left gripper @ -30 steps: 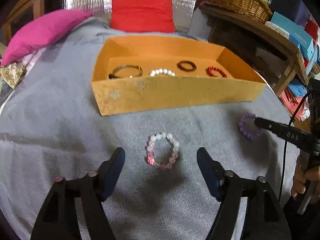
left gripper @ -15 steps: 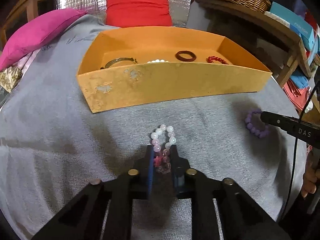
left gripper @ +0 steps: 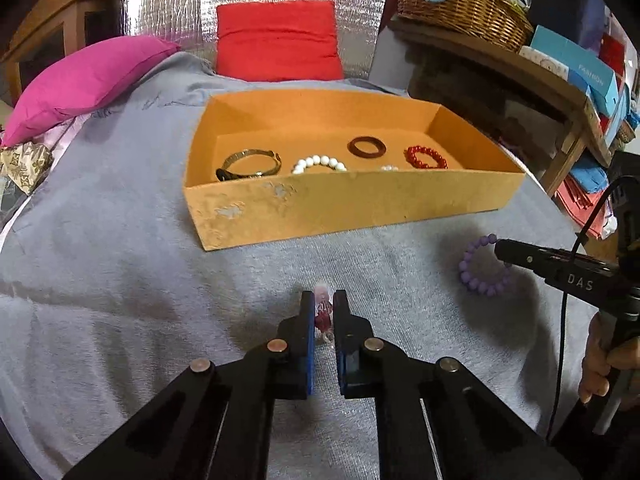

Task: Organize jewelry
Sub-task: 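Lift pink-and-white bracelet with left tool while right tool lifts purple bracelet toward box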

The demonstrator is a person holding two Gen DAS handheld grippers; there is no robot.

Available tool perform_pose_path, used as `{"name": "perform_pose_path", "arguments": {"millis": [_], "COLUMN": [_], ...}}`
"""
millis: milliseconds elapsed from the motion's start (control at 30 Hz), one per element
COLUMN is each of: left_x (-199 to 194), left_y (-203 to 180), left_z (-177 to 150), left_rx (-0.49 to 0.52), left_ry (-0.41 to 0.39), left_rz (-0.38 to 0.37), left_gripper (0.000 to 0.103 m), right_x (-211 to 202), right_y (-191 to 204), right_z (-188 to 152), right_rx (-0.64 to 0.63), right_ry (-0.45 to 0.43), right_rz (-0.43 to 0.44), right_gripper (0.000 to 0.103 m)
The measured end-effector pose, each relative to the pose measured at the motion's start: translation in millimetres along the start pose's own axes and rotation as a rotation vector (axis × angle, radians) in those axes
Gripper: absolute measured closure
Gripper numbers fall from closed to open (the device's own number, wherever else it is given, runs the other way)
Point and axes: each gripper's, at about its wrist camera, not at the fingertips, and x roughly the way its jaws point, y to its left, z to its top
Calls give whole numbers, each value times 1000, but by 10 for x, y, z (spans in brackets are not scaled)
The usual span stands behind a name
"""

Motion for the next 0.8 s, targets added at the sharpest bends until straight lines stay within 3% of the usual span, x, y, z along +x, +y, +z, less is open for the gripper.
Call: {"name": "perform_pose_path", "arguments": {"millis": [333, 800], "left_x": [-220, -362], "left_y": [-68, -119], "left_z": [121, 291], "left_rx": [-5, -12], "left_ry": [-71, -132], "left_rz": [-2, 54], "left_gripper": [94, 94], "right_x": [-60, -197], "right_y": [38, 274], "right_z": [21, 87], "right_rx": [-3, -32], "right_ry": [-28, -88], "right_rz": [21, 60], "right_gripper": [92, 92]}}
